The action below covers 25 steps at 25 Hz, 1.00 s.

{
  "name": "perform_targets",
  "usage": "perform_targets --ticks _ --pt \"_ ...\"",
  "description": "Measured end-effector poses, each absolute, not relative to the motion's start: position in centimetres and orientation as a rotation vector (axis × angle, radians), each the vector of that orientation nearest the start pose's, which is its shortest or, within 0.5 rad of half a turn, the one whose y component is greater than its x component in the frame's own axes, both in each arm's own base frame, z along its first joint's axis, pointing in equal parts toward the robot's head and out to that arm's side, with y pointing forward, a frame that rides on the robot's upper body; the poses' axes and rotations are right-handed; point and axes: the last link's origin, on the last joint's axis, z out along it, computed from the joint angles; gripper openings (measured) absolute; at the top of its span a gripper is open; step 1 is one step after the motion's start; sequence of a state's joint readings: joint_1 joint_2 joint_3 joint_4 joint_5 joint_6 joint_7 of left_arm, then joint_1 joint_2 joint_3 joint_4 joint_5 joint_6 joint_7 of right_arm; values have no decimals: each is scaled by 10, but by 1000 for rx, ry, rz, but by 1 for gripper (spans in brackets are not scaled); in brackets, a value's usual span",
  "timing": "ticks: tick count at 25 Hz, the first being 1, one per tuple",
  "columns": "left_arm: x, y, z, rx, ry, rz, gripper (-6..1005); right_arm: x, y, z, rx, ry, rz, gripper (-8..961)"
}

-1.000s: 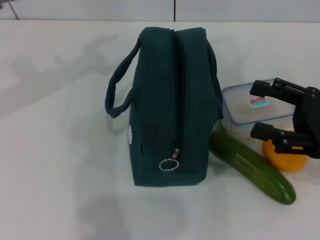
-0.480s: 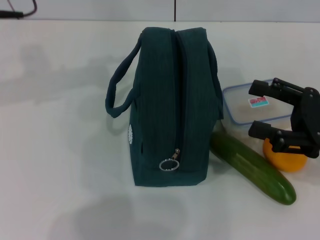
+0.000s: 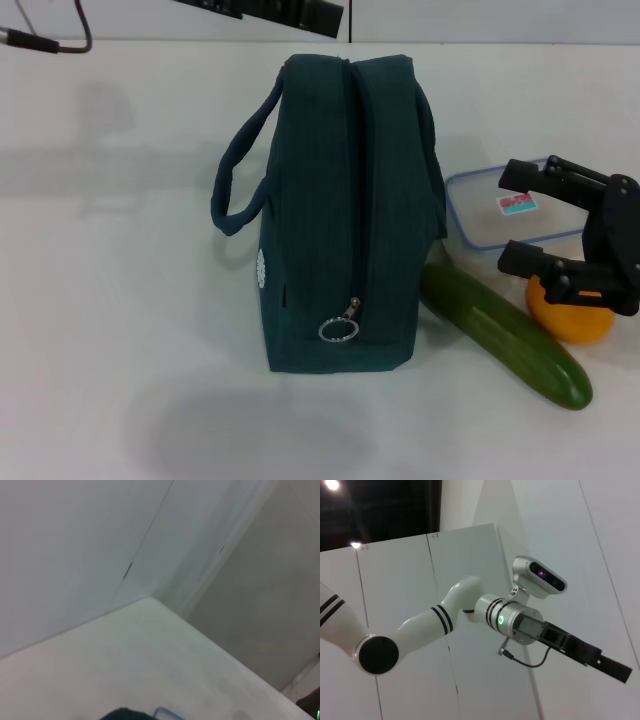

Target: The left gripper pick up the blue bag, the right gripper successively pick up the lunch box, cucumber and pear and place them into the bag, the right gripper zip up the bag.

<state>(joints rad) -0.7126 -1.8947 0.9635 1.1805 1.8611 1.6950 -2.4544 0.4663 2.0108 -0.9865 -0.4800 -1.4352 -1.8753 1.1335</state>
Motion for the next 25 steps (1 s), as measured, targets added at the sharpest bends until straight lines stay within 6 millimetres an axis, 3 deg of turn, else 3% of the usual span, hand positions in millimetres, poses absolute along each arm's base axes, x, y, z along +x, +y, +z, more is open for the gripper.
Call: perform_targets --ticks 11,19,25 --pt "-121 396 90 -2715 -1272 -271 725 228 285 17 -2702 268 1380 858" --pt "-135 395 104 -2624 -1410 -219 714 229 284 17 -2699 260 1375 857" --pt "-142 386 95 -2640 -1541 -188 705 228 285 17 -2696 231 1372 857"
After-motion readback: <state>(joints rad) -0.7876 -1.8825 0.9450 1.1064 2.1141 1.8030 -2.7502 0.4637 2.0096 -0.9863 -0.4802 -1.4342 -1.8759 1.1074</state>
